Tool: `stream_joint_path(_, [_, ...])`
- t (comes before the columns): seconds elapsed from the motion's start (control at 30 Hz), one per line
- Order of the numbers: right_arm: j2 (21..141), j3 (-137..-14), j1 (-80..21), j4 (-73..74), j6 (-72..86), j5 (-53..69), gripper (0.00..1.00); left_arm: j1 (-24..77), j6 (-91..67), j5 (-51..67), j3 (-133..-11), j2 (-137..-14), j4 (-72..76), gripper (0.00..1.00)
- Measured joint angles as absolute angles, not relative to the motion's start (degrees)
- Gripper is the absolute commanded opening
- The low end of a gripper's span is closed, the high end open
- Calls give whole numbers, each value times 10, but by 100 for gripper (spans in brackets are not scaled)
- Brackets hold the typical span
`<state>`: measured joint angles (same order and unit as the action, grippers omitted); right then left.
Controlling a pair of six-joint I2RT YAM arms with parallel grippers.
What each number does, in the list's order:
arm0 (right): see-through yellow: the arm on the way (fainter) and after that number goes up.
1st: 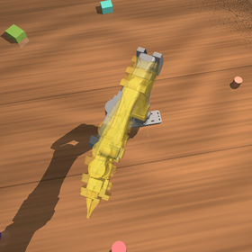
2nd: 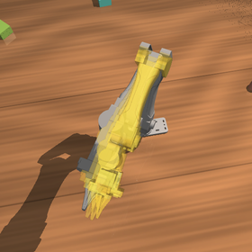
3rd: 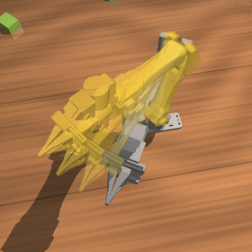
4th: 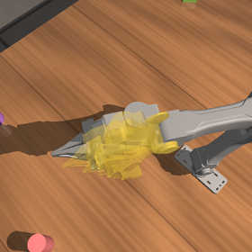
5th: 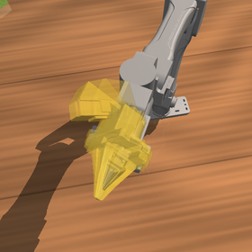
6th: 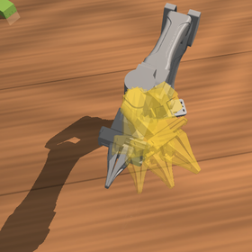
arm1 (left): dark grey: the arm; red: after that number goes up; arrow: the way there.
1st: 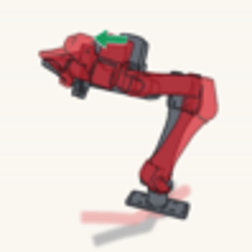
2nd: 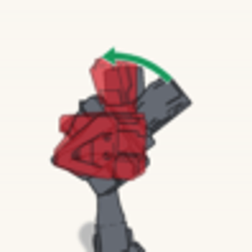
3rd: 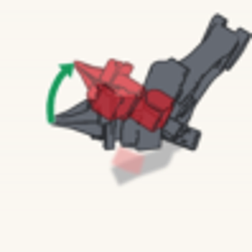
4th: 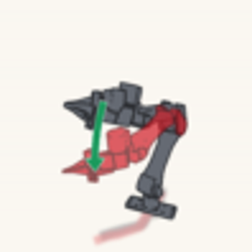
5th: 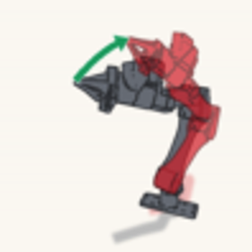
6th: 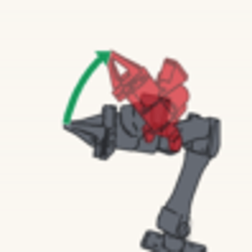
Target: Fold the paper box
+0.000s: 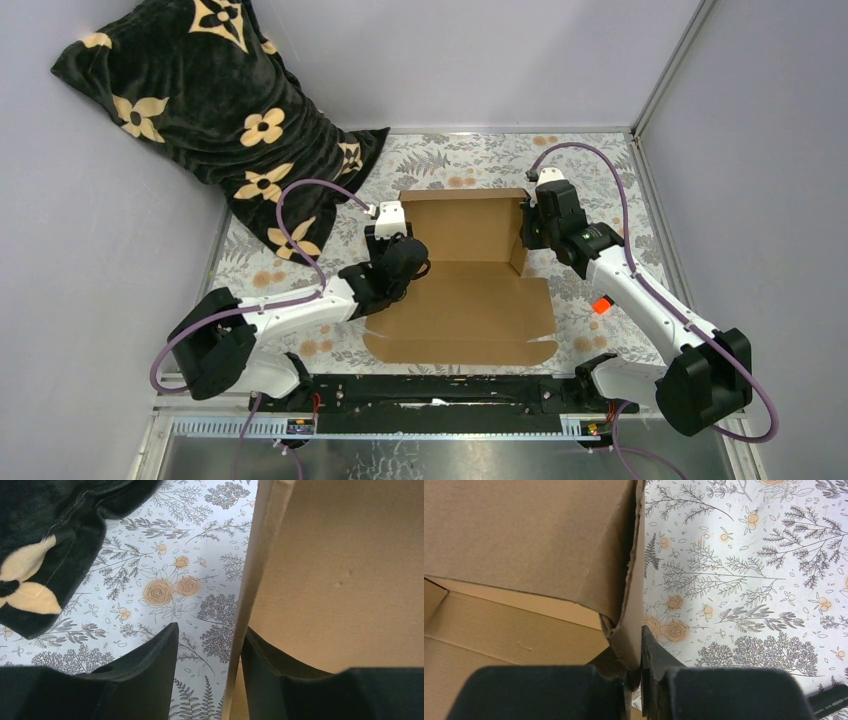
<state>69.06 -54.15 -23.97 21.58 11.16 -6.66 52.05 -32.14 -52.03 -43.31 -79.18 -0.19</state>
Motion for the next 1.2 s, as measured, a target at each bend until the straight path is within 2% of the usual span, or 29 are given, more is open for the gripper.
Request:
stream_joint_path(0.47, [701, -534, -230, 207, 127, -63, 0, 505, -248, -435, -425, -718, 11, 69])
stream_joint_path(0.7, [731, -534, -229, 217, 132, -46, 0, 477, -240, -388, -428, -716, 8, 70])
stream_joint_path(1.2, [751, -546, -230, 241, 133, 22, 0, 448, -252, -360, -377, -644, 6, 71])
